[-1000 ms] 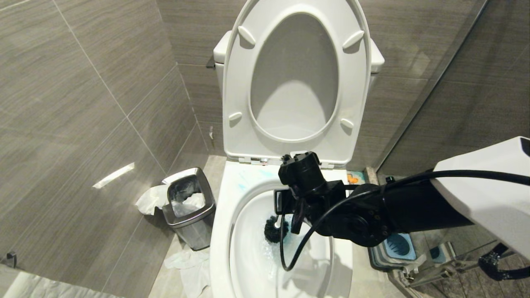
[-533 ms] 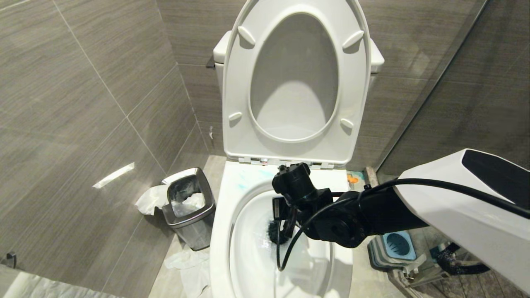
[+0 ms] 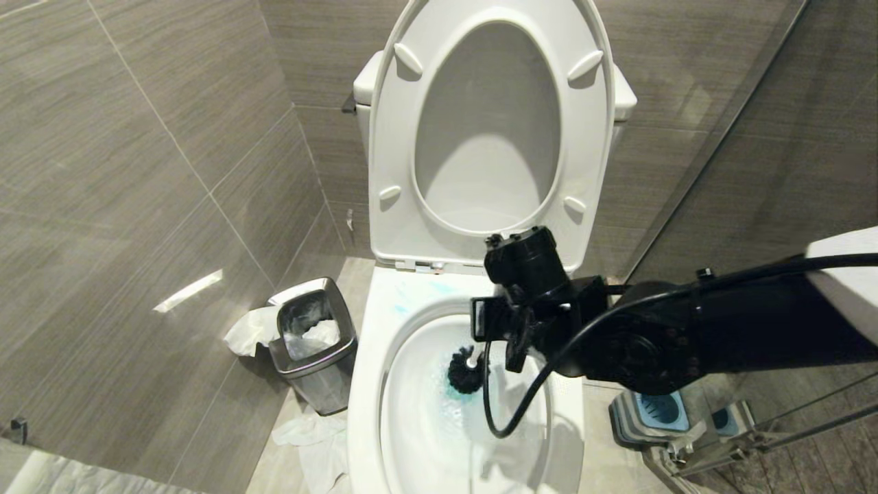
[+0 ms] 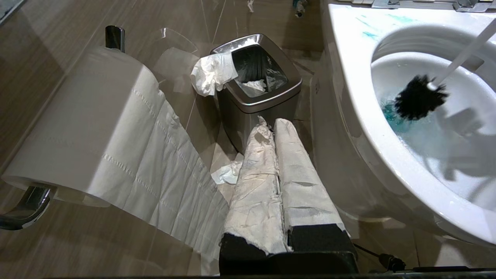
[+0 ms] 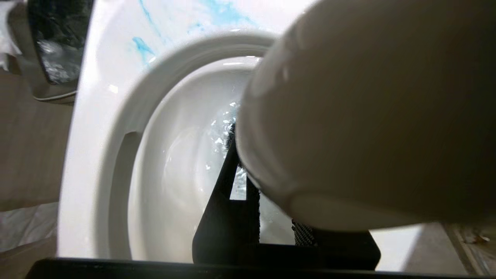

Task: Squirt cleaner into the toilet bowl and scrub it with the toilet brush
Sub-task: Scrub the toilet bowl

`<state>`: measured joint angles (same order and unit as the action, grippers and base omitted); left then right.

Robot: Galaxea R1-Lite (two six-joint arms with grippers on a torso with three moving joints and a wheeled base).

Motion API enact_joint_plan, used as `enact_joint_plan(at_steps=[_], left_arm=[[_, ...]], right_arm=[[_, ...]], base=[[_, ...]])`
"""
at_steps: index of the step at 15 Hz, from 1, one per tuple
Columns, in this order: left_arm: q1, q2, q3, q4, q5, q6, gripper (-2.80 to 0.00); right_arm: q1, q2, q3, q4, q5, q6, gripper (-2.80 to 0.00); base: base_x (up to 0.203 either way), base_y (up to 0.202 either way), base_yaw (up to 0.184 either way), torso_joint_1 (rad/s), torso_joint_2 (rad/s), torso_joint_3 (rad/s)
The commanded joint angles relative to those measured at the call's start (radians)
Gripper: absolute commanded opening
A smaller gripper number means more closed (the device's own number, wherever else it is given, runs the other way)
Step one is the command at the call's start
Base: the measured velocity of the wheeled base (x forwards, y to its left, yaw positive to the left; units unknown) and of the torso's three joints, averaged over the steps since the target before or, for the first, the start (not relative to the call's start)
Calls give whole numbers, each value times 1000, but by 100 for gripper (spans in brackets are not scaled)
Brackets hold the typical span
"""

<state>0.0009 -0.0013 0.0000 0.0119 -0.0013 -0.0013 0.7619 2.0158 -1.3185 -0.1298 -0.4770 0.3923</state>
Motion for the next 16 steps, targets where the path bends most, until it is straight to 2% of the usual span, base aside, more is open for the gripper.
enact_joint_plan(at_steps=[1,4,11,16], left_arm=[[1,1,0,0,0,0,-280],[1,1,0,0,0,0,-280],[1,1,0,0,0,0,-280],[-1,1,0,0,0,0,-280]], right_arm=[[0,-155,20,59,-3,2,-280],[0,-209,25,125,-5,2,-280],[-9,-140,16,113,-5,6,-280],[-54,-22,-108,103,-3,5,-280]], base=[[0,0,0,0,0,0],[0,0,0,0,0,0],[0,0,0,0,0,0],[0,0,0,0,0,0]])
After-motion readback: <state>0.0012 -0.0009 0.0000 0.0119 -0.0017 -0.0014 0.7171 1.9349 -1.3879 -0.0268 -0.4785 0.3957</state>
